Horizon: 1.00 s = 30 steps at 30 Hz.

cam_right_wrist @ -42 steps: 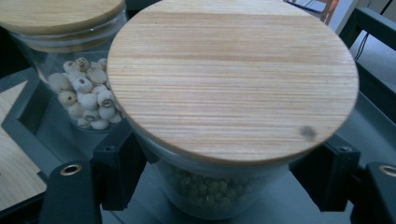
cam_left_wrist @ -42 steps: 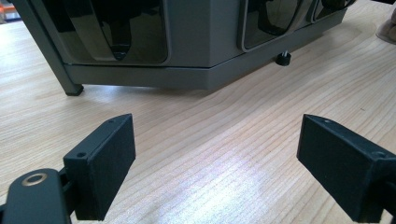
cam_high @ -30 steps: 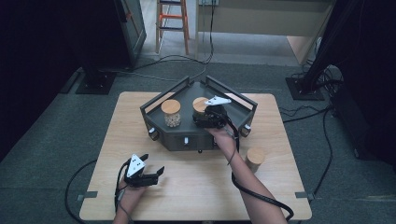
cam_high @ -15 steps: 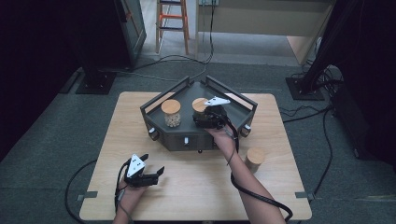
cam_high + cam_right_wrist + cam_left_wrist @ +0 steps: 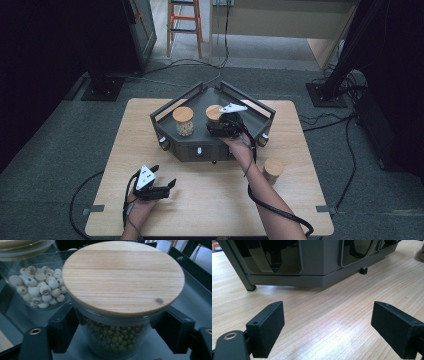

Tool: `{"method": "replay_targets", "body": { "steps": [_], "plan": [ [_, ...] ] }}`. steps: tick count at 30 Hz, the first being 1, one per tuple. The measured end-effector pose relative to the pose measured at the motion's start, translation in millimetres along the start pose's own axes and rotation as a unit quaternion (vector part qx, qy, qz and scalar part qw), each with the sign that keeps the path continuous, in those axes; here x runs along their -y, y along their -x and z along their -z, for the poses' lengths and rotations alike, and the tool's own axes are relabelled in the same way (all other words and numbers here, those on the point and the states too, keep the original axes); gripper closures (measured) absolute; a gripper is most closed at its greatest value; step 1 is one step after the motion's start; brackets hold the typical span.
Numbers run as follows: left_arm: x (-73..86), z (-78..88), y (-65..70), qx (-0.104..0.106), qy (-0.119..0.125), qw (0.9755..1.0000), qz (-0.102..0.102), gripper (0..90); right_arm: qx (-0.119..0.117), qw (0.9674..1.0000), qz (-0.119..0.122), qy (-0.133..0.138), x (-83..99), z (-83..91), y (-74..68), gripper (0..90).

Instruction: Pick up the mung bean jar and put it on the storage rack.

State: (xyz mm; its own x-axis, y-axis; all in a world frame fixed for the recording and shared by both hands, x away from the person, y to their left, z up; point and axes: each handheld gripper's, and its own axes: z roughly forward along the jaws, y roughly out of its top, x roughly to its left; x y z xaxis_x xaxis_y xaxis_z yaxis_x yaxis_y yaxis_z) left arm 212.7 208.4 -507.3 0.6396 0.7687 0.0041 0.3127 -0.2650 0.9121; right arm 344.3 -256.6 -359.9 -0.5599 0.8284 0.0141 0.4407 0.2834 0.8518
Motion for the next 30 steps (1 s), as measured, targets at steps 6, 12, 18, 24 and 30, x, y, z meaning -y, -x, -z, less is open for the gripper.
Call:
{"method": "replay_targets", "body": {
  "steps": [6, 12, 18, 24, 30],
  "plan": [
    [-0.5, -0.3, 0.4, -0.001, -0.001, 1.0, -0.002, 11.5, -0.002, 1.0, 0.006, 0.0, 0.6, 1.8, -1.5, 14.6],
    [-0.3, -0.1, 0.3, 0.0, -0.001, 1.0, -0.001, 11.5, 0.001, 1.0, 0.008, -0.001, 1.3, 3.9, -3.3, 12.5],
    [-0.3, -0.2, 0.7, 0.0, -0.001, 1.0, -0.003, 11.5, 0.001, 1.0, 0.006, 0.002, 7.3, 8.3, -2.5, 12.5],
    [0.0, 0.0, 0.5, 0.0, 0.0, 1.0, -0.003, 11.5, -0.002, 0.9999, 0.004, 0.011, 12.1, 11.7, 0.7, 12.0],
    [-0.4, -0.1, 0.6, 0.0, -0.001, 1.0, -0.004, 11.5, -0.005, 0.9999, 0.001, 0.016, 15.1, 16.7, 2.6, 9.6]
  ]
}}
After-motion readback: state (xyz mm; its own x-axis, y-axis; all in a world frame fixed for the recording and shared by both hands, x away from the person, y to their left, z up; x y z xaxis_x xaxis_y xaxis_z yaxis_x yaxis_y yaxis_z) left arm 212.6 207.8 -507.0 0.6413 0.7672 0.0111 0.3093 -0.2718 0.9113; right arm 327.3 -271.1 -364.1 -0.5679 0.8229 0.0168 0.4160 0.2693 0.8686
